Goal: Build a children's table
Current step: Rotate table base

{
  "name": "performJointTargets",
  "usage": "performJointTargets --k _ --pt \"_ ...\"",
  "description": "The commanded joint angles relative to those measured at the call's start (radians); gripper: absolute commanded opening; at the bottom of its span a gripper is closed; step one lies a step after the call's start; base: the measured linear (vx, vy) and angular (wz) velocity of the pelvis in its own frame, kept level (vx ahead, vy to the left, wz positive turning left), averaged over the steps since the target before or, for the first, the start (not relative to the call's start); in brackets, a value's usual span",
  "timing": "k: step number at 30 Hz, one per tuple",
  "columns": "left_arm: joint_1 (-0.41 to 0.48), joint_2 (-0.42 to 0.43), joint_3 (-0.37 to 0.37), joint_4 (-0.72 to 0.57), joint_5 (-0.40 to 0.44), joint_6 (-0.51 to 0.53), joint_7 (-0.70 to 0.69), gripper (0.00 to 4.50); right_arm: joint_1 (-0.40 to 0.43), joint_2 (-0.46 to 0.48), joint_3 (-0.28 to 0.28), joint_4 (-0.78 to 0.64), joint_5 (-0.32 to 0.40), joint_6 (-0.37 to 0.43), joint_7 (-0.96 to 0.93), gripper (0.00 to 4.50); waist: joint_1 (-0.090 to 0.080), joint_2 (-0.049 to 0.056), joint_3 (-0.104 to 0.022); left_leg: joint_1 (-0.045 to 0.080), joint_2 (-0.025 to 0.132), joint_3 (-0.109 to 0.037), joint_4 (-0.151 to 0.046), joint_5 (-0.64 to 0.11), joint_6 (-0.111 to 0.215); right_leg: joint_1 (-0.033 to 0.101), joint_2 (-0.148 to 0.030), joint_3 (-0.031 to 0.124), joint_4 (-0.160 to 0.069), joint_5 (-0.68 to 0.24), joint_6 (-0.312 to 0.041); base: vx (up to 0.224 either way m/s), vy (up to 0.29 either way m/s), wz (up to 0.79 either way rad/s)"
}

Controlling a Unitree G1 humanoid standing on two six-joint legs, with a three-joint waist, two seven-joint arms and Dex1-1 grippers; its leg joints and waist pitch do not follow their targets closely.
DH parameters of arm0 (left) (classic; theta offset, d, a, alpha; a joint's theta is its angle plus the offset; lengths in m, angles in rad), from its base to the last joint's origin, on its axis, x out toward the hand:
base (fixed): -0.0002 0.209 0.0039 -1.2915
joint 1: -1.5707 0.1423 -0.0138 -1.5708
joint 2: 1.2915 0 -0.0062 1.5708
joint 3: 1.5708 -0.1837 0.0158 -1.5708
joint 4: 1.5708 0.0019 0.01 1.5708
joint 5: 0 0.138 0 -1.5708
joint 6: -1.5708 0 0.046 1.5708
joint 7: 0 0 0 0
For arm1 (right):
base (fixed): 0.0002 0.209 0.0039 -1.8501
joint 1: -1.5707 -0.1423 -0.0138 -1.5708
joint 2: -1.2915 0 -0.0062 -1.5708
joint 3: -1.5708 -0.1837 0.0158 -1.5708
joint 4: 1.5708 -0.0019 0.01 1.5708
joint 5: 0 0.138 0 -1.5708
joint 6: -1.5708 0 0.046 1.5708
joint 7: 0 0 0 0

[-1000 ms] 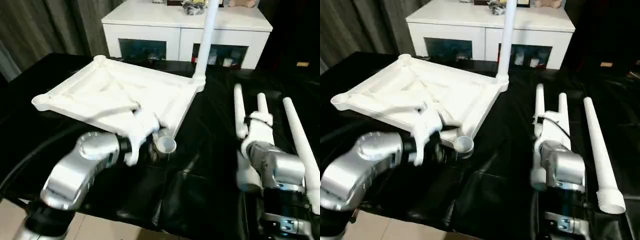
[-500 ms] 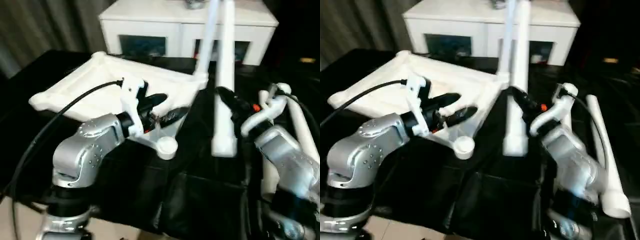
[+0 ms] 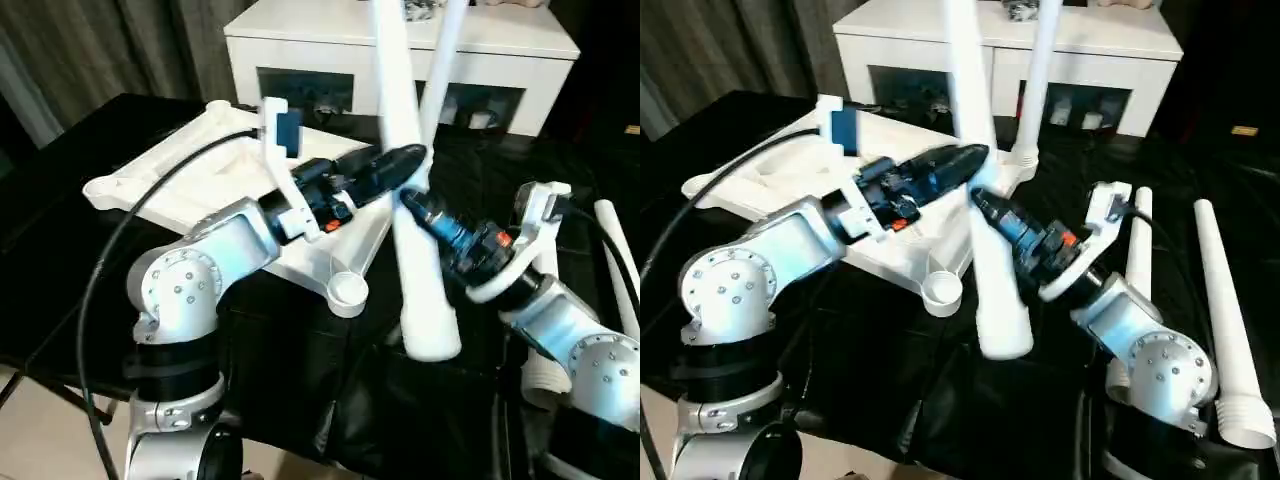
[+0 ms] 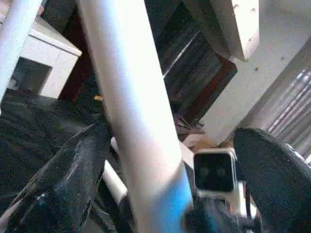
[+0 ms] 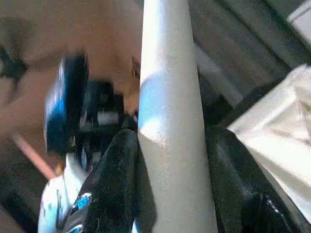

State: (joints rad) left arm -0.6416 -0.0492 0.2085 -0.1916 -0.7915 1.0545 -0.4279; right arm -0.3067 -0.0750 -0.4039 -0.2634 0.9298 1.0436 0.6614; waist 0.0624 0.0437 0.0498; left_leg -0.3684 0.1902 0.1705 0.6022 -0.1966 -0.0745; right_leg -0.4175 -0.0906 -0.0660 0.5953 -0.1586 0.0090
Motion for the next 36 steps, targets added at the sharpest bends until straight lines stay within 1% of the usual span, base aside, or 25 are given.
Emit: performJointTargets --k 1,2,3,4,5,6,7,8,9,10,11,12,13,15,16,17,19,20,21,22,25,27,31,34,36 --pt "-0.015 0.007 -0.003 0.003 -0.001 0.007 0.017 4.5 0.0 -0.02 0.06 -0.034 -0.066 -0.037 0.002 1.72 0.006 -0.022 -0.068 -0.006 0.013 -0.001 -0.068 -0.084 0.031 0.062 -0.033 0.03 -0.075 -0.289 -0.139 0.0 0.0 0.0" --pt "-0.014 0.012 -0.014 0.004 0.013 0.001 0.019 4.5 0.004 -0.04 0.116 -0.04 -0.149 -0.089 -0.009 1.72 0.007 -0.018 -0.069 -0.007 0.015 -0.002 -0.066 -0.081 0.022 0.061 -0.034 0.03 -0.075 -0.29 -0.13 0.0 0.0 0.0" --pt "-0.014 0.015 -0.026 0.011 0.038 -0.011 0.026 4.5 0.0 -0.053 0.169 -0.036 -0.239 -0.151 -0.033 1.72 0.004 -0.023 -0.065 -0.008 0.012 0.0 -0.067 -0.086 0.01 0.061 -0.032 0.03 -0.08 -0.309 -0.108 0.0 0.0 0.0" --pt "-0.016 0.014 -0.033 0.024 0.064 -0.023 0.043 4.5 -0.003 -0.073 0.226 -0.035 -0.319 -0.208 -0.046 1.72 0.004 -0.023 -0.065 -0.008 0.012 0.0 -0.067 -0.086 0.01 0.061 -0.032 0.03 -0.08 -0.309 -0.108 0.0 0.0 0.0" --pt "-0.018 0.011 -0.035 0.038 0.087 -0.033 0.063 4.5 -0.007 -0.087 0.276 -0.033 -0.391 -0.271 -0.057 1.72 0.005 -0.016 -0.066 -0.004 0.013 -0.001 -0.068 -0.104 0.003 0.058 -0.035 0.031 -0.082 -0.342 -0.098 0.0 0.0 0.0" --pt "-0.026 0.009 -0.042 0.08 0.144 -0.066 0.104 4.5 -0.025 -0.091 0.337 -0.027 -0.474 -0.348 -0.088 1.72 0.001 -0.019 -0.062 -0.005 0.012 -0.001 -0.069 -0.122 -0.006 0.056 -0.033 0.03 -0.089 -0.374 -0.079 0.0 0.0 0.0" --pt "-0.03 0.004 -0.035 0.097 0.151 -0.074 0.127 4.5 -0.032 -0.093 0.361 -0.019 -0.511 -0.391 -0.109 1.72 0.0 -0.017 -0.063 -0.003 0.009 0.0 -0.069 -0.136 -0.008 0.056 -0.033 0.03 -0.092 -0.402 -0.067 0.0 0.0 0.0" --pt "-0.032 0.0 -0.029 0.106 0.153 -0.078 0.142 4.5 -0.036 -0.094 0.376 -0.014 -0.534 -0.418 -0.124 1.72 0.001 -0.016 -0.066 -0.002 0.011 -0.002 -0.069 -0.135 -0.01 0.056 -0.036 0.031 -0.089 -0.396 -0.069 0.0 0.0 0.0" --pt "-0.037 -0.006 -0.018 0.117 0.155 -0.088 0.163 4.5 -0.038 -0.108 0.404 -0.01 -0.569 -0.445 -0.135 1.72 0.002 -0.018 -0.069 -0.002 0.013 -0.004 -0.068 -0.123 -0.004 0.057 -0.033 0.031 -0.081 -0.331 -0.089 0.0 0.0 0.0" --pt "-0.043 -0.009 -0.008 0.13 0.158 -0.099 0.19 4.5 -0.041 -0.128 0.441 -0.002 -0.62 -0.488 -0.153 1.72 0.002 -0.018 -0.069 -0.001 0.014 -0.003 -0.067 -0.116 -0.004 0.056 -0.031 0.032 -0.078 -0.301 -0.098 0.0 0.0 0.0" --pt "-0.048 -0.009 0.003 0.146 0.167 -0.11 0.217 4.5 -0.043 -0.132 0.465 0.004 -0.649 -0.511 -0.168 1.72 0.002 -0.017 -0.071 0.0 0.014 -0.003 -0.065 -0.105 0.004 0.056 -0.028 0.033 -0.072 -0.245 -0.12 0.0 0.0 0.0" --pt "-0.052 -0.004 0.011 0.164 0.182 -0.125 0.243 4.5 -0.047 -0.14 0.503 0.014 -0.713 -0.563 -0.198 1.72 0.001 -0.018 -0.071 -0.002 0.013 -0.002 -0.064 -0.097 0.007 0.057 -0.028 0.033 -0.07 -0.224 -0.129 0.0 0.0 0.0" --pt "-0.053 -0.003 0.012 0.167 0.185 -0.127 0.247 4.5 -0.048 -0.141 0.51 0.017 -0.725 -0.575 -0.204 1.72 -0.001 -0.02 -0.072 -0.006 0.011 -0.003 -0.063 -0.089 0.017 0.063 -0.029 0.033 -0.065 -0.198 -0.142 0.0 0.0 0.0" --pt "-0.06 -0.011 0.037 0.187 0.196 -0.149 0.276 4.5 -0.05 -0.148 0.568 0.04 -0.809 -0.632 -0.233 1.72 -0.002 -0.02 -0.072 -0.007 0.01 0.0 -0.059 -0.078 0.04 0.065 -0.031 0.033 -0.063 -0.183 -0.158 0.0 0.0 0.0" --pt "-0.066 -0.022 0.06 0.197 0.199 -0.163 0.299 4.32 -0.05 -0.142 0.592 0.055 -0.846 -0.657 -0.253 1.72 -0.002 -0.019 -0.073 -0.008 0.011 -0.001 -0.058 -0.071 0.041 0.063 -0.031 0.033 -0.062 -0.178 -0.164 0.0 0.0 0.0" --pt "-0.067 -0.024 0.063 0.199 0.199 -0.166 0.301 4.21 -0.049 -0.138 0.596 0.06 -0.853 -0.667 -0.257 1.72 -0.004 -0.023 -0.073 -0.008 0.01 0.0 -0.057 -0.066 0.048 0.064 -0.029 0.032 -0.063 -0.169 -0.174 0.0 0.0 0.0" --pt "-0.069 -0.027 0.067 0.202 0.199 -0.169 0.304 4.13 -0.047 -0.129 0.603 0.068 -0.866 -0.686 -0.263 1.72 -0.004 -0.02 -0.074 -0.008 0.012 -0.001 -0.057 -0.072 0.06 0.065 -0.032 0.033 -0.06 -0.163 -0.187 0.0 0.0 0.0" --pt "-0.071 -0.03 0.074 0.207 0.194 -0.174 0.324 4.08 -0.049 -0.126 0.622 0.088 -0.901 -0.724 -0.292 1.72 -0.003 -0.021 -0.073 -0.007 0.013 -0.001 -0.058 -0.073 0.061 0.064 -0.032 0.033 -0.06 -0.163 -0.189 0.0 0.0 0.0" --pt "-0.072 -0.032 0.079 0.209 0.187 -0.175 0.328 3.81 -0.051 -0.126 0.629 0.096 -0.916 -0.74 -0.305 1.72 -0.004 -0.02 -0.072 -0.006 0.014 0.0 -0.058 -0.075 0.064 0.062 -0.031 0.033 -0.059 -0.16 -0.195 0.0 0.0 0.0" --pt "-0.075 -0.035 0.084 0.215 0.178 -0.179 0.34 3.81 -0.055 -0.122 0.636 0.109 -0.93 -0.759 -0.322 1.72 -0.004 -0.02 -0.072 -0.005 0.013 0.0 -0.057 -0.079 0.067 0.062 -0.03 0.033 -0.059 -0.16 -0.197 0.0 0.0 0.0" --pt "-0.076 -0.041 0.092 0.217 0.167 -0.179 0.349 3.65 -0.06 -0.116 0.639 0.121 -0.938 -0.773 -0.334 1.72 -0.005 -0.018 -0.07 -0.004 0.014 0.0 -0.058 -0.106 0.066 0.062 -0.03 0.033 -0.061 -0.181 -0.195 0.0 0.0 0.0" --pt "-0.076 -0.046 0.096 0.216 0.159 -0.175 0.347 3.37 -0.061 -0.113 0.639 0.126 -0.944 -0.784 -0.335 1.72 -0.006 -0.018 -0.07 -0.004 0.015 -0.001 -0.059 -0.115 0.066 0.062 -0.03 0.033 -0.06 -0.18 -0.193 0.0 0.0 0.0" --pt "-0.075 -0.057 0.101 0.208 0.128 -0.156 0.335 3.19 -0.062 -0.105 0.64 0.147 -0.961 -0.822 -0.338 1.72 -0.006 -0.019 -0.07 -0.005 0.014 0.0 -0.058 -0.117 0.068 0.063 -0.03 0.033 -0.06 -0.176 -0.196 0.0 0.0 0.0" --pt "-0.074 -0.06 0.101 0.206 0.117 -0.158 0.33 2.82 -0.061 -0.107 0.643 0.151 -0.961 -0.833 -0.337 1.72 -0.007 -0.019 -0.071 -0.006 0.014 -0.001 -0.057 -0.104 0.074 0.064 -0.029 0.033 -0.057 -0.157 -0.2 0.0 0.0 0.0" --pt "-0.067 -0.057 0.091 0.194 0.104 -0.16 0.304 2.81 -0.062 -0.11 0.648 0.153 -0.956 -0.838 -0.326 1.72 -0.006 -0.021 -0.072 -0.006 0.013 0.0 -0.055 -0.097 0.08 0.065 -0.029 0.033 -0.056 -0.149 -0.203 0.0 0.0 0.0"
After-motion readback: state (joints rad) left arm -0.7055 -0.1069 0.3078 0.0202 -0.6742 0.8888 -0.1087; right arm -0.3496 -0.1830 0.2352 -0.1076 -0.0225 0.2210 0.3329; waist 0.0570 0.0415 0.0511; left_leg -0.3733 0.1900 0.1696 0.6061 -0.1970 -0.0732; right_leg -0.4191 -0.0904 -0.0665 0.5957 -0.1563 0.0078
